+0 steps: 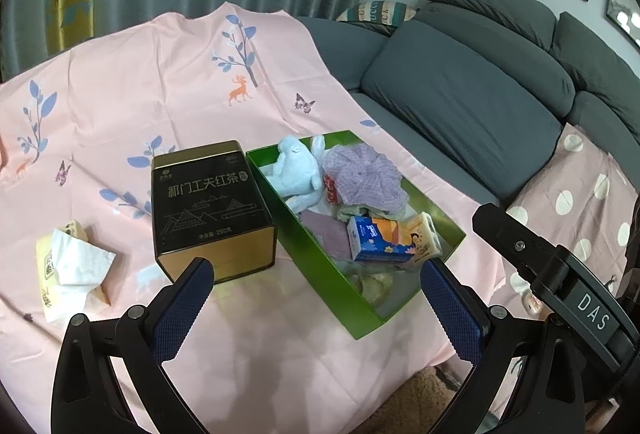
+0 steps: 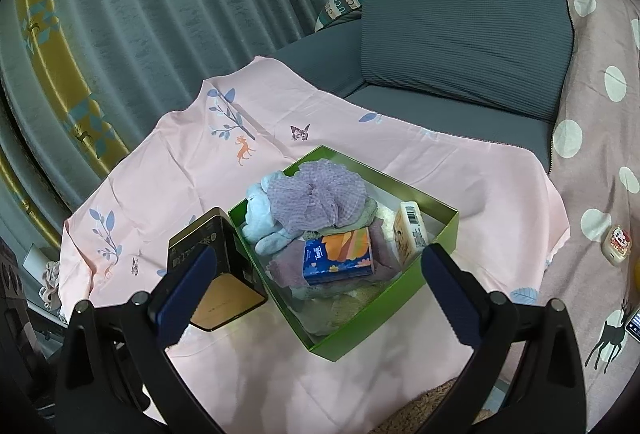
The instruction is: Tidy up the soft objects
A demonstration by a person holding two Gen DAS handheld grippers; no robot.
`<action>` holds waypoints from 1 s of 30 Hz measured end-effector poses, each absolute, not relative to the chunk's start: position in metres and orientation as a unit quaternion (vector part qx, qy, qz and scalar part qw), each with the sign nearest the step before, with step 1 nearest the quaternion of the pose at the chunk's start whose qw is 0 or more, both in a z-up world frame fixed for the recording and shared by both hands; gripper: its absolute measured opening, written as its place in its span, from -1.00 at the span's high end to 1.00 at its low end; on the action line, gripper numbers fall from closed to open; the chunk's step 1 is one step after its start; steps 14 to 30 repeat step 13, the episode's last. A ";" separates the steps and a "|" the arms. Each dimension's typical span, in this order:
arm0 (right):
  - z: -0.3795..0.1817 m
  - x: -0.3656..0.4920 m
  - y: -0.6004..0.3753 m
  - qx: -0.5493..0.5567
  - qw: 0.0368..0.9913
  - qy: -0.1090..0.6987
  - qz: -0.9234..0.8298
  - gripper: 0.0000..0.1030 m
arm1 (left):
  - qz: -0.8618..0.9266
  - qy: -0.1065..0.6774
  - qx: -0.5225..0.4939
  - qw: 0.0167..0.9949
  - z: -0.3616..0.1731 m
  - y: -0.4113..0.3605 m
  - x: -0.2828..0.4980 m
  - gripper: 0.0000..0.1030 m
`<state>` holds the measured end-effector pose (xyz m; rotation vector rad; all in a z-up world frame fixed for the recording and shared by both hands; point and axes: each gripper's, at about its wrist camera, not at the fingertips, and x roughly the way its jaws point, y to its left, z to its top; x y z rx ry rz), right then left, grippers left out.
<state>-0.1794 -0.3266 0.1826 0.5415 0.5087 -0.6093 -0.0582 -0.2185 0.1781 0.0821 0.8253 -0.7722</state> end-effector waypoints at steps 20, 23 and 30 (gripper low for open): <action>0.184 -0.182 -0.322 0.251 0.885 0.248 -0.304 -0.99 | -0.368 0.389 0.044 0.844 0.175 -0.217 -0.062 -1.00; 0.184 -0.182 -0.322 0.251 0.885 0.248 -0.304 -0.99 | -0.368 0.389 0.044 0.844 0.175 -0.217 -0.062 -1.00; 0.184 -0.182 -0.322 0.251 0.885 0.248 -0.304 -0.99 | -0.368 0.389 0.044 0.844 0.175 -0.217 -0.062 -1.00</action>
